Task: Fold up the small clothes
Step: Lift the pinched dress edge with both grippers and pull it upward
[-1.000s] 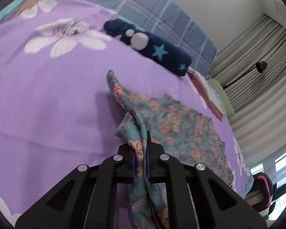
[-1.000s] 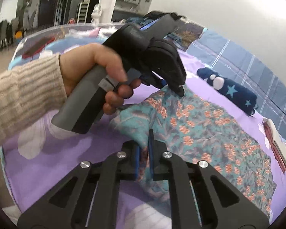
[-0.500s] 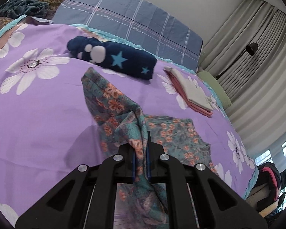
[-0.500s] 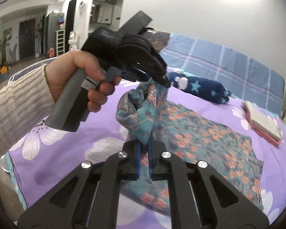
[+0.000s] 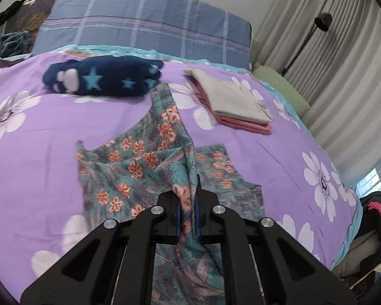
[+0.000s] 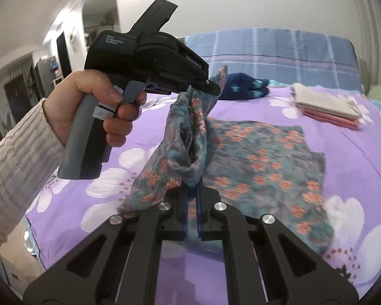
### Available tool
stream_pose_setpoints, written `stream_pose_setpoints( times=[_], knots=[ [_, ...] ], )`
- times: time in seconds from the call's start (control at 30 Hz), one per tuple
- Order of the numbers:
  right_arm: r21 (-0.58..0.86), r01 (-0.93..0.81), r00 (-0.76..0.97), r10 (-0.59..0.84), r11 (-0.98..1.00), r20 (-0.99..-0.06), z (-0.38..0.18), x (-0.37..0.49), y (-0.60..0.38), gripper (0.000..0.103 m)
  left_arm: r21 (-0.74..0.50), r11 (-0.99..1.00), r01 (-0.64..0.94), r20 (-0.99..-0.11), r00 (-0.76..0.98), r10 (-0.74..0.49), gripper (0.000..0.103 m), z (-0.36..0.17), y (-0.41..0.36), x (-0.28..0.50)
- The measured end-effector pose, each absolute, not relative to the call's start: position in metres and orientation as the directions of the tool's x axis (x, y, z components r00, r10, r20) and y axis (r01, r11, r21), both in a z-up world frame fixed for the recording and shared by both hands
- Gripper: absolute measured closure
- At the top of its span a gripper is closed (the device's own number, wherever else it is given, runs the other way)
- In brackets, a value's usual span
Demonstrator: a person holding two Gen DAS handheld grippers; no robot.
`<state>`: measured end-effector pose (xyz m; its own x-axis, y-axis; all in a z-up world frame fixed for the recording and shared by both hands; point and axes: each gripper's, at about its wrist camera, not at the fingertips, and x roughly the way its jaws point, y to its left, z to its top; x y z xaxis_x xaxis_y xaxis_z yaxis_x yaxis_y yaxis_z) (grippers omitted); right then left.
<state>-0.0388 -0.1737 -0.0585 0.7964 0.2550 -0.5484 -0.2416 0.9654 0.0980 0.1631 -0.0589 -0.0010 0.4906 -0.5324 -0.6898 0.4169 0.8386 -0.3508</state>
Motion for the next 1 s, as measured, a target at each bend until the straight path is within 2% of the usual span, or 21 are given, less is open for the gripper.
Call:
stream_pose_setpoints(
  times=[0.27, 0.47, 0.7, 1.0],
  knots=[
    [0.185, -0.109, 0.799, 0.197, 0.977, -0.568, -0.068, -0.038, -0.246, 0.099, -0.330, 0.828, 0.454, -0.735, 0.427, -0.527, 0.096, -0.019, -0.131, 0.173],
    [0.219, -0.043, 0.782, 0.169, 0.975, -0.600, -0.081, -0.042, -0.281, 0.099, -0.265, 0.824, 0.500, -0.784, 0.385, -0.486, 0.096, -0.038, -0.179, 0.176],
    [0.272, -0.031, 0.750, 0.202, 0.962, -0.629, -0.096, -0.044, -0.291, 0.099, -0.207, 0.824, 0.527, -0.822, 0.363, -0.439, 0.095, -0.059, -0.202, 0.174],
    [0.315, -0.056, 0.751, 0.248, 0.947, -0.612, -0.086, -0.051, -0.289, 0.099, -0.113, 0.818, 0.564, -0.833, 0.395, -0.387, 0.095, -0.057, -0.215, 0.166]
  ],
)
